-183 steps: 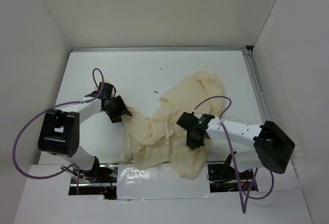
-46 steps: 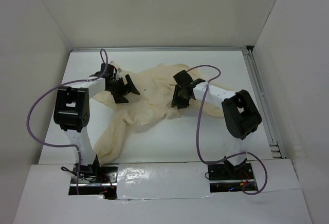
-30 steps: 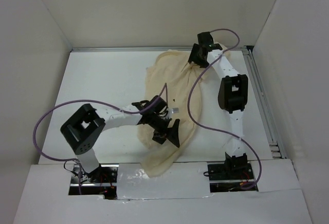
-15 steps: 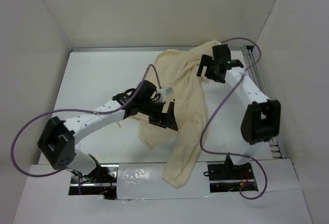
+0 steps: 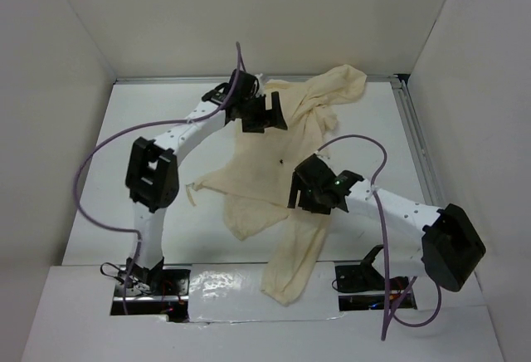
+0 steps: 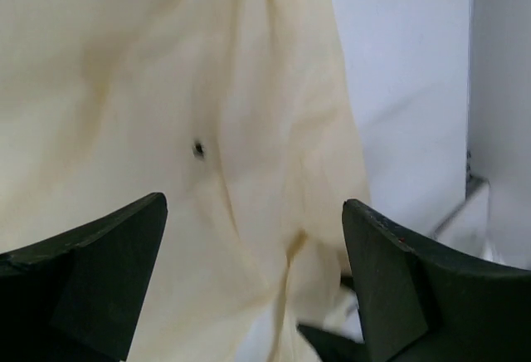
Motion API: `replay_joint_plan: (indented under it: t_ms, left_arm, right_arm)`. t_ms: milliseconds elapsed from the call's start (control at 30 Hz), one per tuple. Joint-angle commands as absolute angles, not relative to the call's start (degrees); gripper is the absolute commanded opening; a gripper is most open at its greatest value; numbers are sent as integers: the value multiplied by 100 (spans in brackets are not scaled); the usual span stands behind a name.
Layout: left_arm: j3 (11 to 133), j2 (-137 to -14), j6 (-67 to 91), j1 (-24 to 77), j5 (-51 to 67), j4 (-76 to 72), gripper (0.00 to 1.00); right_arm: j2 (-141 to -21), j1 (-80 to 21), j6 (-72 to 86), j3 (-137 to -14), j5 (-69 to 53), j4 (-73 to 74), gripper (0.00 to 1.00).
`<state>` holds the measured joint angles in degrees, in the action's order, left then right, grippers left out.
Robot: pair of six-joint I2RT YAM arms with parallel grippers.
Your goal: Zip up the jacket
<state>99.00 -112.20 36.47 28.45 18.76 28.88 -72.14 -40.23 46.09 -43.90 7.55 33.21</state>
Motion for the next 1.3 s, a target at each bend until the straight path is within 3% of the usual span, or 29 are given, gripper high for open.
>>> replay_joint_plan:
  t_ms: [0,133,200,267,400,500,600,733,833,933,1033,1067,1100,1167,1233,1267]
  left_arm:
    - [11132,-12513,3472,2628,1520,3339,99]
    - [12872,-13841,3454,2531,1749,3673,99]
    - [13016,-14229,3515,2514,1766,3700,99]
    - [12807,-14213,3603,2470,1942,3657,99]
    - [11491,-13791,3849,2382,1916,3305,99]
    - [10910,-13527,3963,2347,1803,3830,99]
    - [9613,-12860,4016,2531,1381,3789,99]
    - [7782,-11736,4043,2864,1923,3200,99]
    - [6831,-10753,4192,3328,2416,2927,99]
    - [6539,-10259,4245,4050,2742,2777,99]
    - [6609,-9916,4140,4411,3066,2620,99]
    - [6627,-9844,4114,4412,3120,2532,99]
    - [6662,-9783,4139,4369,3085,2531,99]
    - [6776,-9563,4157,4088,2770,2584,99]
    - [6838,-9309,4210,3763,2297,2812,99]
    - [6838,-9186,4245,3666,2076,2934,99]
  right_arm:
    - [-7311,-4210,5308,-4298,1124,3023,78]
    - [-8066,-4061,5555,-4526,1967,3339,65]
    - [-8278,-3842,5520,-4780,2083,3462,48]
    - [-8542,-3596,5389,-4939,2170,3533,42]
    - [-8859,-2990,4958,-5229,2057,3428,35]
    - [-9332,-2298,4729,-5737,2048,3619,21]
    - [-9939,-1717,4388,-6624,2144,3840,1]
    - [-11306,-1012,3825,-8250,1925,4104,0]
    - [-12588,-450,3446,-10528,1758,4612,1]
    - [-13200,-177,3068,-11982,1749,4965,10]
    - [-13062,-44,2840,-12217,1356,4773,26]
    - [-12660,-44,2787,-12104,1180,4590,34]
    - [-12378,-44,2743,-11902,1004,4483,56]
    - [-11362,-157,2602,-10911,809,3985,76]
    - [-10708,-342,2558,-9842,992,3771,91]
    - [-10409,-517,2627,-9548,1263,3727,93]
